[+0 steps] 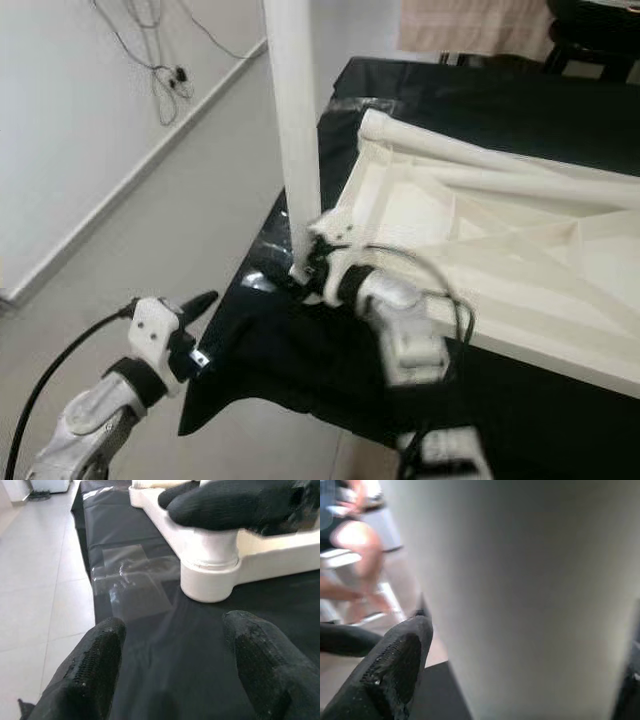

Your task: Building children table

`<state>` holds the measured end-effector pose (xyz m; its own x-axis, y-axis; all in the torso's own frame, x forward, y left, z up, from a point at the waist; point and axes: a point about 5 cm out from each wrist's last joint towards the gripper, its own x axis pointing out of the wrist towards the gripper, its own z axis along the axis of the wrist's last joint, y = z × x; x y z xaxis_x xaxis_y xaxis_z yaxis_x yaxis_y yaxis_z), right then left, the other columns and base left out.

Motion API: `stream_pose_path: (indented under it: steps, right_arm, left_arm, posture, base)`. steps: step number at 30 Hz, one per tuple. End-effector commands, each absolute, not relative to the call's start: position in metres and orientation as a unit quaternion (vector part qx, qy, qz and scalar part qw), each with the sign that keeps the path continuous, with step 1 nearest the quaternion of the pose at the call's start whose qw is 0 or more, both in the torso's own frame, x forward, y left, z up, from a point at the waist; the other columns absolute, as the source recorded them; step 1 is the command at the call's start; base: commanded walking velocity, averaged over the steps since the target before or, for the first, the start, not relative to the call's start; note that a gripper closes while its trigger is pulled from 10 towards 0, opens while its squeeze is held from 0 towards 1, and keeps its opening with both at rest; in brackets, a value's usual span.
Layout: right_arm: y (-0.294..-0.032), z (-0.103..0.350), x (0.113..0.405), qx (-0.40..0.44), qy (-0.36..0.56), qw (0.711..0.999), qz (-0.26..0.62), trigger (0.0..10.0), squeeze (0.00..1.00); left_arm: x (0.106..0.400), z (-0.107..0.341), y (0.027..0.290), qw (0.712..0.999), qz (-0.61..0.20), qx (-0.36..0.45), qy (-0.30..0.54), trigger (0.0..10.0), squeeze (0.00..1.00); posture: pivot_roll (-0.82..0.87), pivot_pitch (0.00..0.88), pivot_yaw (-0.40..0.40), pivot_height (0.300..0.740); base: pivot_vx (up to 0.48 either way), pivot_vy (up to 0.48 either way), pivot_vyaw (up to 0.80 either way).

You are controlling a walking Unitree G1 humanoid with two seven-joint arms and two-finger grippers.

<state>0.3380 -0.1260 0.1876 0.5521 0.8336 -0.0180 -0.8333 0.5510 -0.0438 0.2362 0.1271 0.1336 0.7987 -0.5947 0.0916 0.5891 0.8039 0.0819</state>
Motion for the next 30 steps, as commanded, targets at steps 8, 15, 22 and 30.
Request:
stream_pose_path:
  steps: [8, 15, 22, 30]
  right_arm:
    - [-0.119, 0.203, 0.369, 0.002, 0.011, 0.847, 0.531, 0.0, 0.0]
    - [-0.124, 0.198, 0.372, 0.005, 0.025, 0.854, 0.52, 0.0, 0.0]
    - [-0.152, 0.178, 0.359, -0.041, 0.033, 0.896, 0.44, 0.0, 0.0]
    - [-0.119, 0.138, 0.277, -0.079, 0.078, 0.979, 0.169, 0.0, 0.0]
  left_arm:
    - [0.226, 0.133, 0.124, 0.941, -0.333, 0.013, -0.054, 10.0, 0.0]
    - [0.223, 0.134, 0.123, 0.94, -0.337, 0.01, -0.053, 10.0, 0.0]
    - [0.22, 0.136, 0.124, 0.94, -0.337, 0.008, -0.053, 10.0, 0.0]
    - [0.228, 0.137, 0.132, 0.942, -0.332, 0.013, -0.054, 10.0, 0.0]
  posture:
    - [0.07, 0.177, 0.047, 0.74]
    - [0.07, 0.191, 0.052, 0.74]
    - [0.05, 0.216, 0.038, 0.74]
    - [0.0, 0.208, 0.071, 0.74]
  base:
    - [0.0, 0.0, 0.0]
    - [0.0, 0.0, 0.0]
    - [0.0, 0.0, 0.0]
    - [0.0, 0.0, 0.0]
